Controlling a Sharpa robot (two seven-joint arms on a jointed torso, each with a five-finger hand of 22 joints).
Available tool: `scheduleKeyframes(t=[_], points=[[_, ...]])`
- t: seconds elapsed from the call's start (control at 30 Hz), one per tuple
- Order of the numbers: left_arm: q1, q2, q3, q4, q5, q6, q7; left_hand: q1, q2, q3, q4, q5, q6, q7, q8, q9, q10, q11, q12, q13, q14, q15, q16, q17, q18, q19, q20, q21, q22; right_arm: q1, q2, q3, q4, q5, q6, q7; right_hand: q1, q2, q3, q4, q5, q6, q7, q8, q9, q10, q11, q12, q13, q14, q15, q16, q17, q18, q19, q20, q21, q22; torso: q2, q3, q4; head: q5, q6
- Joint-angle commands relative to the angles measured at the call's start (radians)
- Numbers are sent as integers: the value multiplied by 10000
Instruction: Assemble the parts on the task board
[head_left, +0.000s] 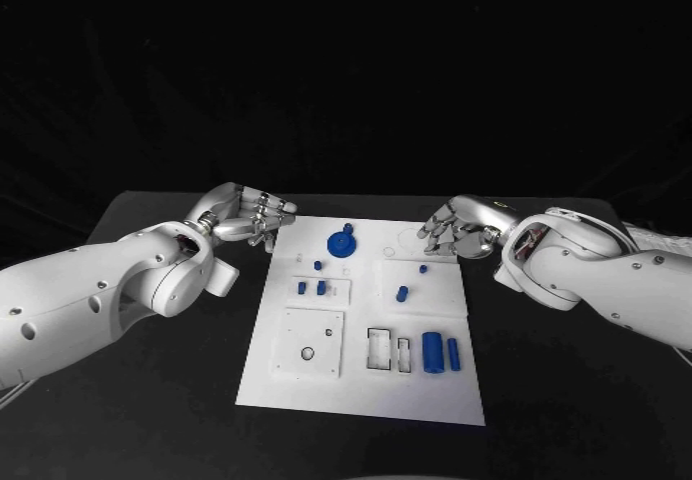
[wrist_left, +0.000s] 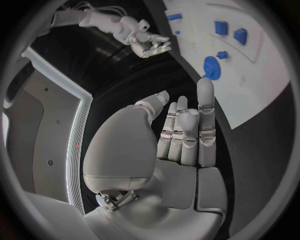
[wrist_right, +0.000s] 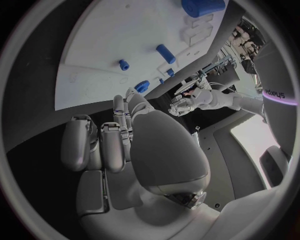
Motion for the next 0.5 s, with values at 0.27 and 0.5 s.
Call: scheduleKeyframes(t=[0.27, 0.5], points=[[-97, -607, -50, 788, 5820, 16, 1710, -148, 165, -362, 12, 4, 194, -74, 111, -4, 255, -173, 826, 403, -66, -159, -22, -110, 90, 18, -142, -179, -115, -61, -71, 7, 595, -4019, 1303, -1640, -238, -395, 292, 97, -367, 213, -60, -135, 10, -115, 90, -451, -549, 585, 75, -137, 264, 95, -12, 145, -84, -136, -3, -12, 6, -318, 27], [-119, -771, -55, 907, 6006, 24, 1756, -149, 189, -425, 2, 8, 185, -77, 113, -12, 164, -176, 973, 484, -79, -162, -30, -161, 84, 37, -153, -218, -141, -66, -189, 10, 952, -4456, 1568, -1806, -279, -466, 388, 114, -364, 264, -62, -161, 13, -106, 98, -528, -685, 581, 83, -155, 236, 100, -19, 154, -103, -159, -1, -1, -7, -269, 28]])
